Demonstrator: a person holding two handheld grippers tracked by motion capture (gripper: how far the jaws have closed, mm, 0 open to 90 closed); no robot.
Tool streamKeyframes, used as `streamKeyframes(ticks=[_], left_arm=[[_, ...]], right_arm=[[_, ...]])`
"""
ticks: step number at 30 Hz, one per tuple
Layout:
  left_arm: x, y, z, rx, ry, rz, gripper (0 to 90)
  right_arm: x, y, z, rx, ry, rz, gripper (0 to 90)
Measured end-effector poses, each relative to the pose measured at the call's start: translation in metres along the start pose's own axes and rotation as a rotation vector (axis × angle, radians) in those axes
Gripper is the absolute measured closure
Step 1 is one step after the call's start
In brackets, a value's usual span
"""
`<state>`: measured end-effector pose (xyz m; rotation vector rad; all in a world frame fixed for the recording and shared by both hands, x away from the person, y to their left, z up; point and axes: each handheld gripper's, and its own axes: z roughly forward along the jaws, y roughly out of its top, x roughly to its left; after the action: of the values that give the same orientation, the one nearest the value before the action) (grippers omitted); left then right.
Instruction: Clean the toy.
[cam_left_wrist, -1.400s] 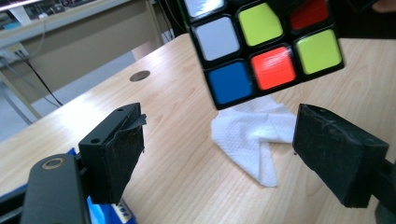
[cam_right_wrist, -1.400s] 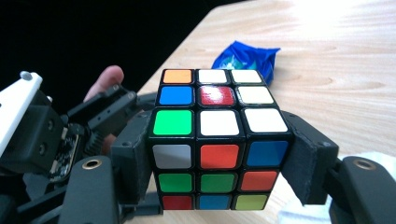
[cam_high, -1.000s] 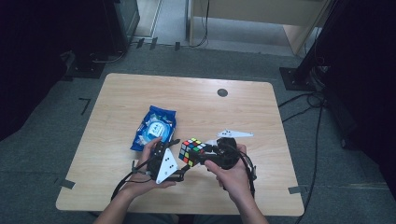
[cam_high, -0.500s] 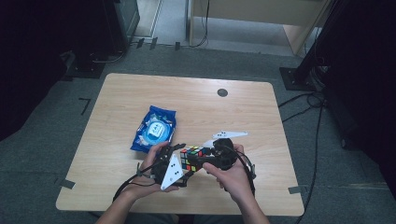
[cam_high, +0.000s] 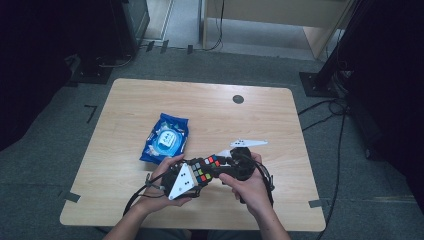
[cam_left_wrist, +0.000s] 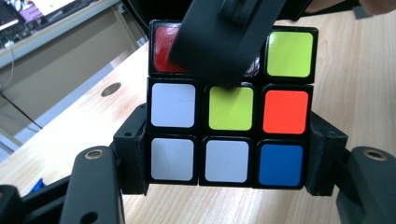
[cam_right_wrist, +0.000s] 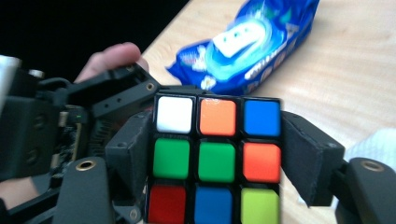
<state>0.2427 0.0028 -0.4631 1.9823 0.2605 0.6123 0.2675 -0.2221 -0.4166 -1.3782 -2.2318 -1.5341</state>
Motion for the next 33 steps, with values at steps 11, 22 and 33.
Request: streamKeyframes(ticks=[11, 22, 33], left_arm=[[0.023, -0.011, -0.009, 0.020, 0.041, -0.099, 33.5], [0.023, -0.009, -0.010, 0.008, 0.019, -0.124, 33.6], [0.026, -0.007, -0.015, -0.017, 0.010, -0.156, 33.6]], right_arm=[[-0.032, -0.004, -0.019, -0.160, -0.235, -0.058, 38.2], [-0.072, -0.036, 0.027, 0.015, -0.521, -0.177, 37.9], [-0.080, -0.050, 0.041, 0.067, -0.578, -0.187, 54.9]])
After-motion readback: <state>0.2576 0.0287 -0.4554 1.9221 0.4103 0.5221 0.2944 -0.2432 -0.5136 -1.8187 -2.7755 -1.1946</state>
